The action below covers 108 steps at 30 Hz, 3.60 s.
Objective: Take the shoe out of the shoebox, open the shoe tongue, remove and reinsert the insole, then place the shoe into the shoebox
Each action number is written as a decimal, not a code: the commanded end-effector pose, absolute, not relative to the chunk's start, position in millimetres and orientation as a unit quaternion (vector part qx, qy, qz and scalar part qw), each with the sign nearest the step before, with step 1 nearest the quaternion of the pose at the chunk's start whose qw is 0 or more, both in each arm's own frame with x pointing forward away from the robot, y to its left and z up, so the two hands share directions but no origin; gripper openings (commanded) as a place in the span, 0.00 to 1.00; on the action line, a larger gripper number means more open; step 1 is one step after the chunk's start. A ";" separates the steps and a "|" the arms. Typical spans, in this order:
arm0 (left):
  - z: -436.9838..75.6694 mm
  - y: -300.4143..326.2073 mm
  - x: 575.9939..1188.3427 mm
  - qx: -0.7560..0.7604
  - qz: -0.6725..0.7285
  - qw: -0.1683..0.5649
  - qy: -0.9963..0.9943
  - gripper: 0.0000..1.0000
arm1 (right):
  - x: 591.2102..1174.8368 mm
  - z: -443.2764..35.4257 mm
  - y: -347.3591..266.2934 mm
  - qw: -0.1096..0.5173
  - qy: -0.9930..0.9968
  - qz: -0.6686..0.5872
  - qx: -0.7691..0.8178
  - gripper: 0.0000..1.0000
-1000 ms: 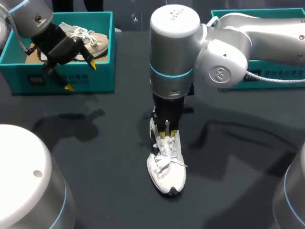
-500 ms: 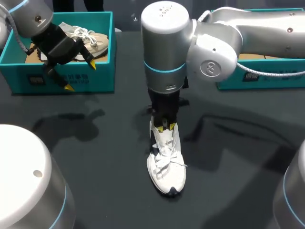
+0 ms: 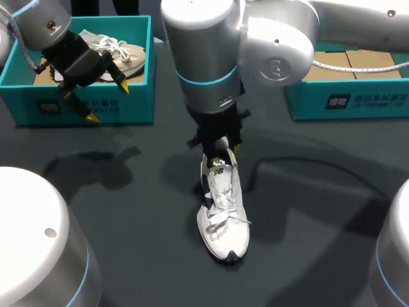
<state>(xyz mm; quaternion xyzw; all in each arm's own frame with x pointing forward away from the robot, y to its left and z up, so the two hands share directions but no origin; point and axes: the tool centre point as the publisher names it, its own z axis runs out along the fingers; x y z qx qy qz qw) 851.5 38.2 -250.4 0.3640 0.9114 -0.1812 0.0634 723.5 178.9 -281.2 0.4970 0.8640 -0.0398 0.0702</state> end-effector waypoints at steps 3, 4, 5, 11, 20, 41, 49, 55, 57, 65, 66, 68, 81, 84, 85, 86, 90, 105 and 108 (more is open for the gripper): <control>-250.3 38.9 851.3 0.364 -0.181 0.063 0.911 1.00 | 731.1 -253.4 171.9 0.128 0.951 -0.037 0.277 0.83; -250.3 38.9 851.3 0.364 -0.181 0.063 0.911 1.00 | 732.3 -251.6 169.9 0.130 0.963 -0.022 0.235 0.92; -250.3 38.9 851.3 0.364 -0.181 0.063 0.911 1.00 | 731.9 -249.4 168.6 0.122 0.979 0.007 0.165 1.00; -250.3 38.9 851.3 0.364 -0.181 0.063 0.911 1.00 | 729.9 -247.7 166.2 0.111 0.989 0.040 0.094 1.00; -250.3 38.9 851.3 0.364 -0.181 0.063 0.911 1.00 | 741.2 -254.8 174.0 0.119 0.991 0.018 0.062 1.00; -250.3 38.9 851.3 0.364 -0.181 0.063 0.911 1.00 | 791.6 -286.2 190.4 0.120 0.993 -0.004 -0.005 1.00; -250.3 38.9 851.3 0.364 -0.181 0.063 0.911 1.00 | 806.8 -307.6 190.9 0.121 0.992 -0.003 -0.029 0.93; -250.3 38.9 851.3 0.364 -0.181 0.063 0.911 1.00 | 816.1 -322.6 189.2 0.113 0.993 -0.004 -0.034 0.86; -250.3 38.9 851.3 0.364 -0.181 0.063 0.911 1.00 | 818.5 -327.4 188.7 0.110 0.993 -0.004 -0.036 0.83; -250.3 38.9 851.3 0.364 -0.181 0.063 0.911 1.00 | 826.3 -350.2 185.3 0.092 0.995 -0.001 -0.035 0.73; -250.3 38.9 851.3 0.364 -0.181 0.063 0.911 1.00 | 826.7 -353.1 185.1 0.090 0.995 -0.003 -0.034 0.71; -250.3 38.9 851.3 0.364 -0.181 0.063 0.911 1.00 | 827.0 -357.8 184.7 0.085 0.996 -0.001 -0.032 0.68; -250.3 38.9 851.3 0.364 -0.181 0.063 0.911 1.00 | 827.9 -378.4 180.6 0.067 0.998 0.002 -0.021 0.48; -250.3 38.9 851.3 0.364 -0.181 0.063 0.911 1.00 | 827.0 -380.0 179.5 0.066 0.998 0.004 -0.020 0.47; -250.3 38.9 851.3 0.364 -0.181 0.063 0.911 1.00 | 826.5 -380.4 179.2 0.065 0.998 0.005 -0.019 0.47; -250.3 38.9 851.3 0.364 -0.181 0.063 0.911 1.00 | 826.1 -380.9 178.8 0.064 0.998 0.007 -0.018 0.46; -250.3 38.9 851.3 0.364 -0.181 0.063 0.911 1.00 | 825.6 -381.6 177.9 0.064 0.998 0.010 -0.018 0.44; -250.3 38.9 851.3 0.364 -0.181 0.063 0.911 1.00 | 825.8 -361.6 176.4 0.070 0.997 0.002 -0.016 0.00; -250.3 38.9 851.3 0.364 -0.181 0.063 0.911 1.00 | 828.3 -341.7 171.9 0.075 0.997 -0.007 -0.012 0.00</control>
